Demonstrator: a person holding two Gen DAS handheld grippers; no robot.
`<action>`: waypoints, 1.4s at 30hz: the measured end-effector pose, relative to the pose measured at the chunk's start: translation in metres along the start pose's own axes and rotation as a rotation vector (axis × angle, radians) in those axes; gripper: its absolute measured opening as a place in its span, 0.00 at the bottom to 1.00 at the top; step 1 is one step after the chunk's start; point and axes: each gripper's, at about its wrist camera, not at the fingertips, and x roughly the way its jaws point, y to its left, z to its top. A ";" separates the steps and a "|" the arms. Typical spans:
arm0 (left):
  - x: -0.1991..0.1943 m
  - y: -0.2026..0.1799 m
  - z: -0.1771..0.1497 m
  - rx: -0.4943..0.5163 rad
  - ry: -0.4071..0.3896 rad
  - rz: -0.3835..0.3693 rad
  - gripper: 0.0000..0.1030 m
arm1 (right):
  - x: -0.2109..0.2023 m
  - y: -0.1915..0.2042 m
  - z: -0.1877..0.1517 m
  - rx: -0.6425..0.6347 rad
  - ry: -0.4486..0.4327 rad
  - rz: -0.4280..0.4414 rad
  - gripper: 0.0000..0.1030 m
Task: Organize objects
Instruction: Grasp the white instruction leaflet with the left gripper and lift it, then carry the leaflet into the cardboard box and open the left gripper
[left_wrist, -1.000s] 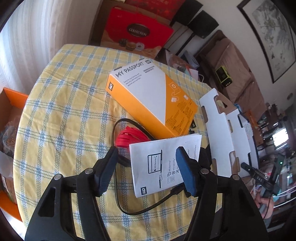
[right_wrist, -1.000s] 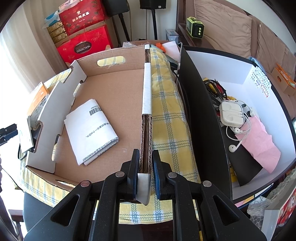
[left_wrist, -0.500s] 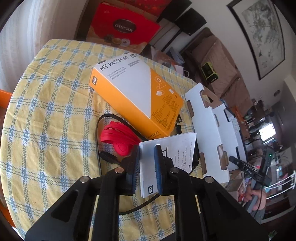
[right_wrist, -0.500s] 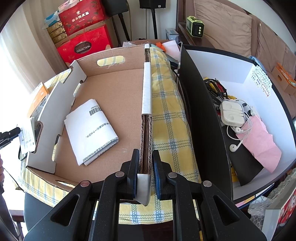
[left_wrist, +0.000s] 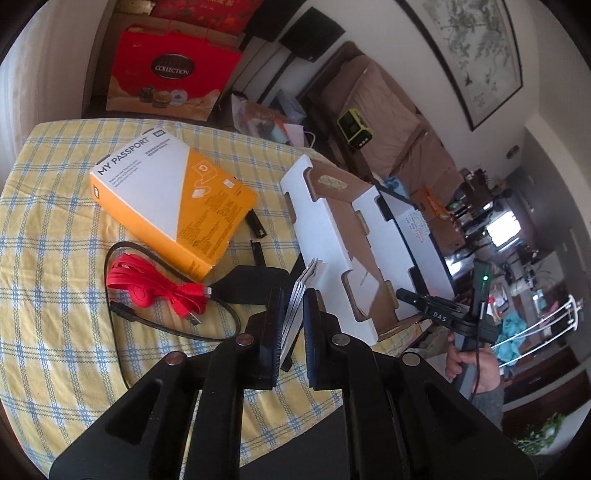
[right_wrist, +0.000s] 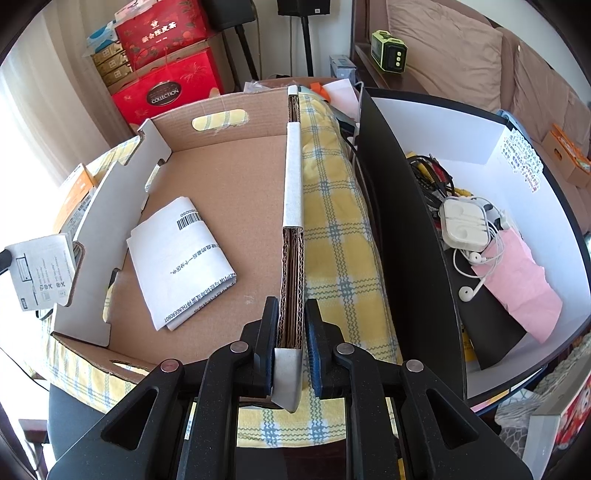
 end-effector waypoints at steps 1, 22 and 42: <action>0.005 -0.005 0.000 0.018 0.013 0.021 0.10 | 0.000 0.000 0.000 0.002 0.000 0.001 0.14; 0.019 -0.118 0.023 0.195 -0.079 0.049 0.02 | 0.001 0.001 0.002 -0.002 0.007 0.001 0.14; 0.154 -0.203 -0.003 0.597 0.091 0.401 0.09 | 0.002 0.000 0.003 0.000 0.011 0.004 0.15</action>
